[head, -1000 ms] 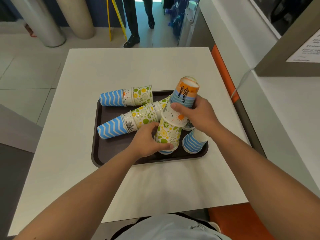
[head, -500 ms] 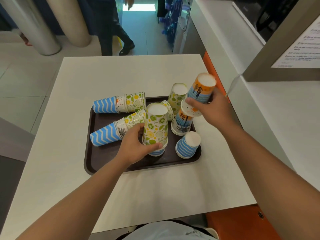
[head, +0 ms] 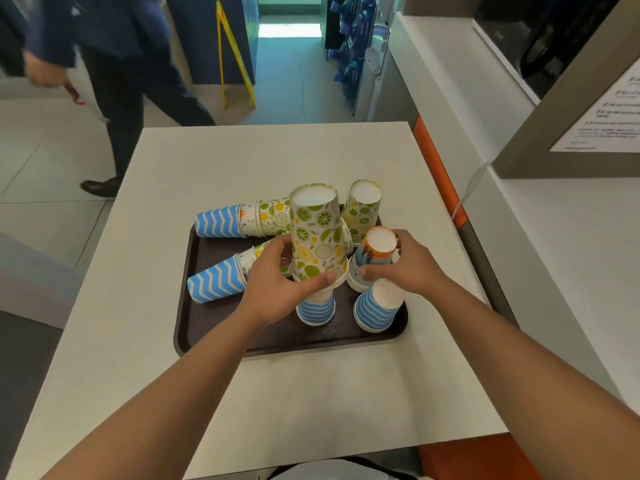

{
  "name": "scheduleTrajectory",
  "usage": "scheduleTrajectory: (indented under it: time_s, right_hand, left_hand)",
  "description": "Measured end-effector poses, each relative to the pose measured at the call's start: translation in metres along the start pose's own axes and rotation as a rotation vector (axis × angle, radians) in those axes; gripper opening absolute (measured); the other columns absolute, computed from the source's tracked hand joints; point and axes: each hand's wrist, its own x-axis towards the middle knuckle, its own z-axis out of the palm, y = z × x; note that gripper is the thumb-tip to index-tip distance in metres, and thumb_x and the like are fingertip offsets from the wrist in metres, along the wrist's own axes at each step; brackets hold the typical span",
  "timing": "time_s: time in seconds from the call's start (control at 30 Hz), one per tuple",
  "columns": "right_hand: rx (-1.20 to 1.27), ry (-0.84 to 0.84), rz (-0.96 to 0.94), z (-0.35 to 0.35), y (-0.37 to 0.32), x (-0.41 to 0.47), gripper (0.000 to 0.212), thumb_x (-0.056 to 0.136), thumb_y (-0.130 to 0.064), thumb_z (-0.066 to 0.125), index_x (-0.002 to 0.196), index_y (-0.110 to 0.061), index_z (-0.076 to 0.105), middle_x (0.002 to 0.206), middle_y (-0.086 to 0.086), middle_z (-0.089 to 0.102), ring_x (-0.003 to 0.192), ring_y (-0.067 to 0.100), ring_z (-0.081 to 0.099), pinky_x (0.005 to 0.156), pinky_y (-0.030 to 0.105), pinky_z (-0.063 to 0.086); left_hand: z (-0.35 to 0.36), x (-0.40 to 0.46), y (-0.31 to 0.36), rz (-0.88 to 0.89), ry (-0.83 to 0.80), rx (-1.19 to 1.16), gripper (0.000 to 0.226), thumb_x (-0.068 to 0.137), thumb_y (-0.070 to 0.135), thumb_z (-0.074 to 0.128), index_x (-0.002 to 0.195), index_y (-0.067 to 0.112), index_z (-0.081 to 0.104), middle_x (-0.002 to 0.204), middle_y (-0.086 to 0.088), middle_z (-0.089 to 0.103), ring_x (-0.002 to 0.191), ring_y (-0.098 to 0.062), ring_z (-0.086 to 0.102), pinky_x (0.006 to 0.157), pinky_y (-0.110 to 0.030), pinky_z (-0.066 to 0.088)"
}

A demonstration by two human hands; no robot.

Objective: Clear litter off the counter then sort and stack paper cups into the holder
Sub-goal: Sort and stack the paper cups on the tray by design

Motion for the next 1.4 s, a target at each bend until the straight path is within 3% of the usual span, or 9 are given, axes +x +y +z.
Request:
scheduleTrajectory:
  time_s: [0.13,0.27,0.57,0.73,0.93,1.03,1.1,1.23,1.4]
  right_hand:
    - [0.059,0.064,-0.088,-0.010,-0.014,-0.004,0.083,0.066,-0.031,0.088,0.136,-0.020,0.045,0.117,-0.007,0.052,0.105,0.012,0.052,0.082,0.022,0.038]
    - [0.029,0.070,-0.127,-0.011,-0.015,-0.005,0.060,0.068,-0.024,0.086,0.120,-0.023,0.056,0.109,-0.006,0.060,0.100,0.015,0.058,0.076,0.024,0.042]
    - [0.092,0.160,-0.147,-0.006,-0.005,-0.003,0.053,0.069,-0.024,0.086,0.115,-0.023,0.060,0.105,-0.007,0.063,0.100,0.012,0.059,0.085,0.029,0.050]
    - [0.105,0.185,-0.141,-0.008,-0.001,0.000,0.052,0.067,-0.026,0.087,0.112,-0.026,0.061,0.102,-0.010,0.064,0.098,0.010,0.060,0.082,0.024,0.049]
    - [0.088,0.170,-0.140,-0.007,-0.003,0.006,0.050,0.069,-0.024,0.085,0.112,-0.028,0.059,0.102,-0.012,0.061,0.095,0.006,0.057,0.073,0.010,0.041]
    - [0.098,0.175,-0.139,-0.006,-0.004,0.009,0.051,0.069,-0.025,0.085,0.113,-0.028,0.060,0.105,-0.010,0.064,0.097,0.010,0.059,0.075,0.018,0.046]
    - [0.104,0.181,-0.134,-0.005,-0.003,0.010,0.052,0.069,-0.026,0.085,0.114,-0.027,0.060,0.107,-0.008,0.066,0.098,0.011,0.061,0.079,0.025,0.050]
    - [0.090,0.192,-0.131,-0.004,-0.003,0.010,0.054,0.068,-0.027,0.085,0.116,-0.026,0.060,0.108,-0.007,0.066,0.099,0.012,0.061,0.081,0.027,0.052]
    - [0.113,0.202,-0.108,-0.001,-0.005,0.009,0.052,0.070,-0.027,0.084,0.116,-0.025,0.060,0.107,-0.004,0.066,0.098,0.013,0.061,0.069,0.013,0.044]
  left_hand:
    - [0.005,0.020,0.018,0.037,0.022,-0.031,0.069,0.065,0.041,0.088,0.122,0.032,0.049,0.119,0.014,0.061,0.105,-0.001,0.060,0.092,-0.031,0.053]
    - [0.015,0.057,0.048,0.097,0.041,-0.079,0.073,0.068,0.036,0.087,0.127,0.022,0.046,0.118,0.013,0.058,0.102,0.004,0.057,0.079,-0.009,0.048]
    - [0.061,0.141,0.054,0.124,-0.083,0.096,0.081,0.064,0.028,0.089,0.128,0.015,0.041,0.126,0.000,0.058,0.113,-0.017,0.057,0.085,-0.030,0.047]
    - [0.076,0.157,0.032,0.049,-0.204,0.258,0.095,0.055,0.045,0.089,0.131,0.023,0.038,0.127,0.002,0.060,0.118,-0.024,0.058,0.102,-0.051,0.043]
    - [0.075,0.162,0.030,0.044,-0.221,0.256,0.099,0.055,0.058,0.083,0.138,0.028,0.039,0.135,0.002,0.055,0.124,-0.020,0.052,0.105,-0.047,0.040]
    - [0.073,0.165,0.037,0.168,-0.169,0.218,0.081,0.066,0.045,0.086,0.134,0.021,0.047,0.127,-0.001,0.056,0.110,-0.016,0.055,0.084,-0.024,0.045]
    - [0.074,0.165,0.039,0.215,-0.161,0.251,0.073,0.068,0.041,0.086,0.128,0.017,0.052,0.121,-0.001,0.058,0.102,-0.015,0.057,0.072,-0.016,0.043]
    - [0.076,0.162,0.033,0.204,-0.127,0.240,0.069,0.066,0.044,0.087,0.121,0.017,0.057,0.116,0.003,0.063,0.098,-0.011,0.059,0.079,-0.021,0.048]
    - [0.076,0.160,0.036,0.184,-0.134,0.249,0.073,0.067,0.043,0.087,0.126,0.014,0.056,0.120,0.000,0.063,0.103,-0.014,0.059,0.085,-0.026,0.050]
